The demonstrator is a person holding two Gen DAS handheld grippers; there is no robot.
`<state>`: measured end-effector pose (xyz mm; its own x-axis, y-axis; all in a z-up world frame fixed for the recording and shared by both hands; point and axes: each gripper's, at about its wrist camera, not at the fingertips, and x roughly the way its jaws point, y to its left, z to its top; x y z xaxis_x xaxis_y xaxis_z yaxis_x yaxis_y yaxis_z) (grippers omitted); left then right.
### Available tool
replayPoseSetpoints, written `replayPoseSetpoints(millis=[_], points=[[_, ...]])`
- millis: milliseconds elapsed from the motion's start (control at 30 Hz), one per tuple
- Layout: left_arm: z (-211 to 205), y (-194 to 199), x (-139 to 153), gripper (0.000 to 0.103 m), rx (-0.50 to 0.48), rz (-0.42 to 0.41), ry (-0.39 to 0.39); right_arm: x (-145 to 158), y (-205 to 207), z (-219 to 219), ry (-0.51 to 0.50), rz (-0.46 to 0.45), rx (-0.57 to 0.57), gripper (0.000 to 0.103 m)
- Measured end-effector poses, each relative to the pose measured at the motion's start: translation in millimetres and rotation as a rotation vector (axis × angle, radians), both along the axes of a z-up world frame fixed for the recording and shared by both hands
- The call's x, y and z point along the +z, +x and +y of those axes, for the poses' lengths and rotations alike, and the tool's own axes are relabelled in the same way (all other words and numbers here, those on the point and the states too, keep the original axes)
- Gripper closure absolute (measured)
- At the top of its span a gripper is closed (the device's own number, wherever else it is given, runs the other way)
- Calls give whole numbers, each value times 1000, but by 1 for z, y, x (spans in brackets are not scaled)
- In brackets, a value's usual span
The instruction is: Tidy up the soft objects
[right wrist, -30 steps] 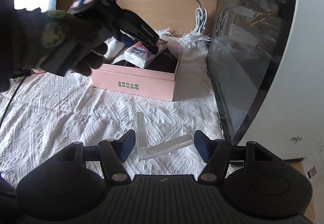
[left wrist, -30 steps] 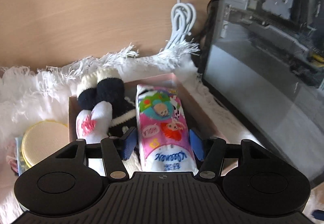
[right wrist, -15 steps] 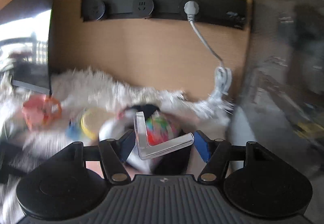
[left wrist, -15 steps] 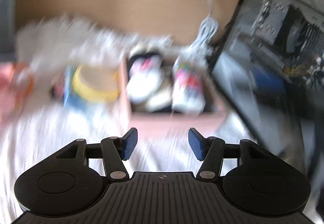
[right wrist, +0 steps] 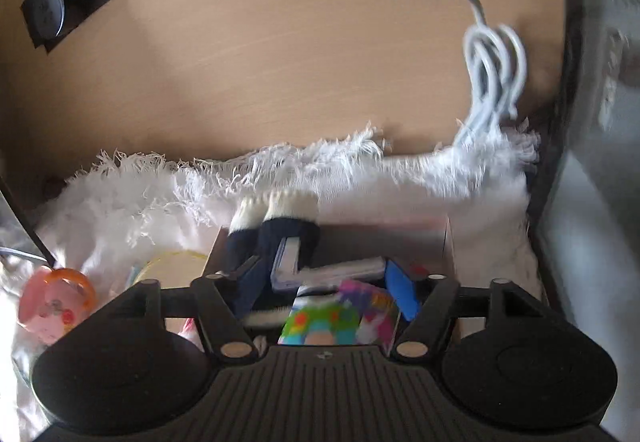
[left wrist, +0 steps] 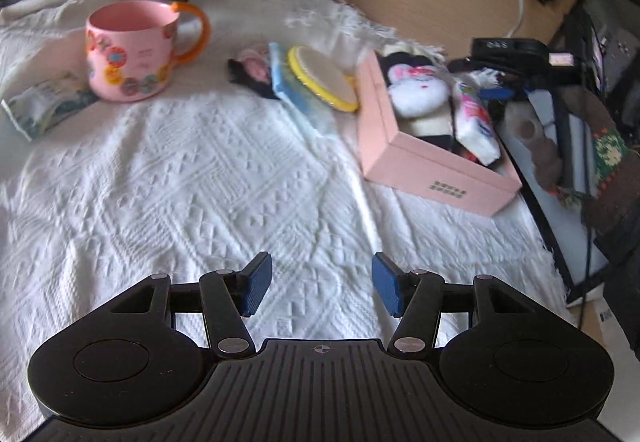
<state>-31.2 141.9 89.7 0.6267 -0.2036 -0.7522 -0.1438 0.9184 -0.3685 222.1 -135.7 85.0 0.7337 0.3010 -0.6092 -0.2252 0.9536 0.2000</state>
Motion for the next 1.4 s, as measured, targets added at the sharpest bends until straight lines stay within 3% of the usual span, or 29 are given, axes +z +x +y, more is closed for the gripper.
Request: replayPoseSetpoints(millis=[167, 300, 400, 633, 800, 967, 1067, 1133, 1200, 1400], points=[[-1, 4, -8, 43, 15, 37, 28, 9, -37, 7, -74, -99, -14, 28], [5, 8, -12, 43, 25, 35, 31, 19, -70, 40, -244, -222, 61, 28], [13, 8, -11, 43, 30, 23, 35, 15, -98, 80, -376, -294, 181, 28], [50, -4, -16, 43, 91, -13, -10, -21, -122, 191, -526, -270, 407, 28], [80, -18, -24, 43, 91, -2, -68, -65, -110, 273, -721, -308, 400, 28], [106, -25, -28, 43, 75, -17, -97, -98, -73, 302, -854, -269, 315, 28], [116, -23, -28, 43, 49, -27, -113, -101, -59, 288, -829, -200, 290, 46], [123, -20, -27, 43, 36, -34, -107, -96, -68, 279, -826, -225, 282, 64], [131, -16, -27, 43, 40, -35, -102, -91, -84, 272, -843, -268, 281, 73], [150, -3, -31, 43, 68, -38, -106, -68, -173, 251, -710, -216, 450, 73]])
